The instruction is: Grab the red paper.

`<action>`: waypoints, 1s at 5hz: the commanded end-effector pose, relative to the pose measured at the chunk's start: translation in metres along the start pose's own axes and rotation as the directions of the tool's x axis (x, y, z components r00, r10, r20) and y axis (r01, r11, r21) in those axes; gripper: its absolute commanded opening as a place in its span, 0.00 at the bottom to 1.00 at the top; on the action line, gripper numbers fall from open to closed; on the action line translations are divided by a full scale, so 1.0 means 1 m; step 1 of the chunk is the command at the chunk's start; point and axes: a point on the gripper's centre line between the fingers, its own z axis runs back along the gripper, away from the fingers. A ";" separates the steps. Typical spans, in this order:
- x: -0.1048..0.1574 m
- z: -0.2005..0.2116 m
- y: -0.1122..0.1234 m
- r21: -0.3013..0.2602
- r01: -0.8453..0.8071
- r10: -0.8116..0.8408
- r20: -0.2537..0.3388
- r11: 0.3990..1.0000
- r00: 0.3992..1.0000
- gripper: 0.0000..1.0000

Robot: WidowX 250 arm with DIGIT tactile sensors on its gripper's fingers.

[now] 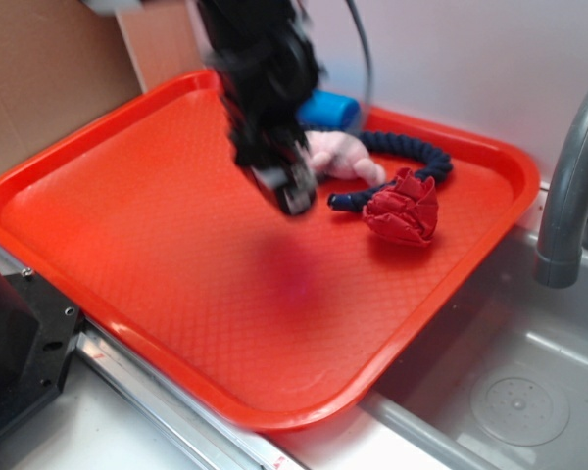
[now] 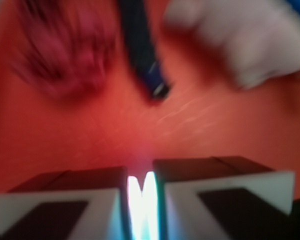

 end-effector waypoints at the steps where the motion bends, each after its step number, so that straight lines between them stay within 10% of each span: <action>1: 0.033 0.042 -0.018 -0.080 0.288 -0.286 0.039 0.954 0.957 1.00; 4: 0.043 -0.032 -0.046 0.000 0.508 -0.507 -0.045 0.862 0.861 1.00; 5: 0.047 -0.045 -0.044 0.058 0.458 -0.461 0.072 0.887 0.884 1.00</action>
